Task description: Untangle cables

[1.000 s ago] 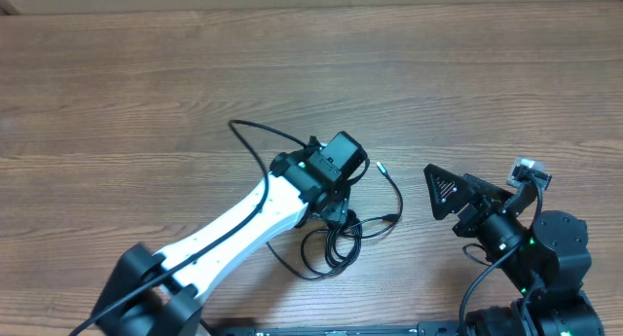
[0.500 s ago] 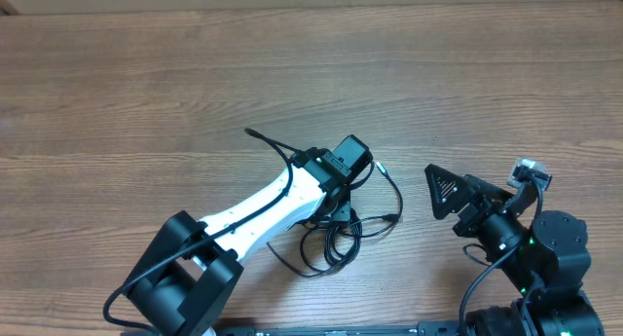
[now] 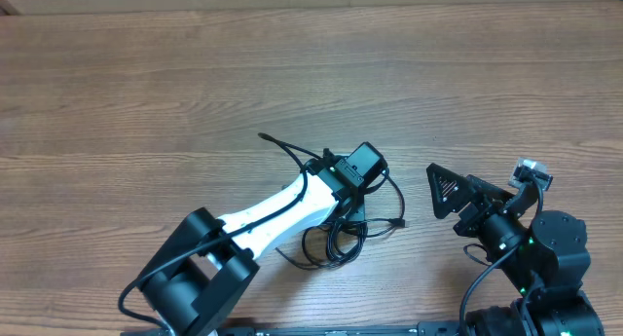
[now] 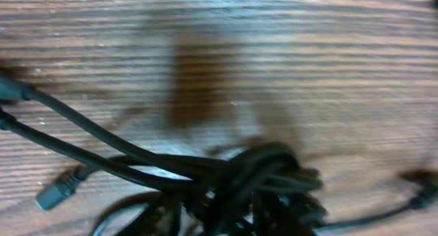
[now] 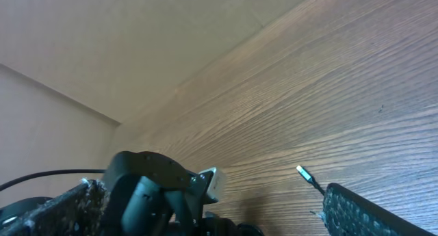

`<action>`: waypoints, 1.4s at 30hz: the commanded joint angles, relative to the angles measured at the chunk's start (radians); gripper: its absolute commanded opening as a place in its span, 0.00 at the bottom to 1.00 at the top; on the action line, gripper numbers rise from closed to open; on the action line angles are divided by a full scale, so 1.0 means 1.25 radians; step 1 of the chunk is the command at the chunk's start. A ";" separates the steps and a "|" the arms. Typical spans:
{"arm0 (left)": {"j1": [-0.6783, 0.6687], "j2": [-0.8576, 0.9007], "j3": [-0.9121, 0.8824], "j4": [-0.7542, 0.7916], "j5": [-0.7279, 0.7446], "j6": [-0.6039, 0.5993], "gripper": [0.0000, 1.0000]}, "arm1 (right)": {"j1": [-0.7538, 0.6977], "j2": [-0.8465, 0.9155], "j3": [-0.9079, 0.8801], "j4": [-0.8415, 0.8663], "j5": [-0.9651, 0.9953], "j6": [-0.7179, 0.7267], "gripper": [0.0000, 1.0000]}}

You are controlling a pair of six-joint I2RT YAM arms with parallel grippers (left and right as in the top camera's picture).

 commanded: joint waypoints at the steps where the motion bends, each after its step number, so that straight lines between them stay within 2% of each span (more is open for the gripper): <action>1: -0.004 0.037 -0.011 -0.014 -0.039 0.000 0.22 | 0.002 -0.005 0.007 -0.001 0.011 -0.005 1.00; 2: -0.004 0.036 -0.011 -0.008 -0.036 -0.003 0.14 | 0.002 -0.005 0.007 -0.003 0.011 -0.005 1.00; 4: -0.004 0.036 -0.011 0.023 -0.037 -0.002 0.11 | 0.002 -0.005 0.007 0.001 0.016 -0.005 1.00; 5: -0.004 0.036 -0.011 0.030 -0.037 -0.002 0.05 | 0.002 -0.005 0.007 0.002 0.017 -0.005 1.00; 13: 0.020 -0.016 -0.008 0.039 -0.073 0.076 0.04 | 0.002 -0.005 0.007 -0.005 0.017 -0.028 1.00; 17: 0.031 -0.123 0.002 0.051 -0.073 0.270 0.04 | 0.002 -0.005 0.007 -0.006 0.010 -0.101 1.00; 18: 0.031 -0.182 0.006 0.051 -0.072 0.392 0.04 | 0.002 -0.005 0.007 -0.006 -0.009 -0.140 1.00; 21: 0.028 -0.302 0.006 0.050 -0.073 0.562 0.04 | 0.002 -0.005 0.007 -0.004 -0.072 -0.213 1.00; 26: 0.027 -0.430 0.006 0.062 -0.070 0.673 0.04 | 0.002 -0.005 0.007 0.034 -0.219 -0.305 0.96; 29: 0.027 -0.487 0.006 0.086 0.016 0.743 0.04 | 0.002 -0.005 0.007 0.081 -0.383 -0.362 0.92; 33: 0.026 -0.493 0.006 0.158 0.167 0.761 0.04 | 0.002 -0.005 0.007 0.112 -0.451 -0.376 0.91; 35: 0.026 -0.493 0.006 0.193 0.220 0.761 0.04 | 0.002 -0.005 0.007 0.112 -0.451 -0.376 0.86; 42: 0.025 -0.493 0.006 0.219 0.271 0.734 0.04 | 0.002 -0.005 0.007 0.101 -0.418 -0.379 0.76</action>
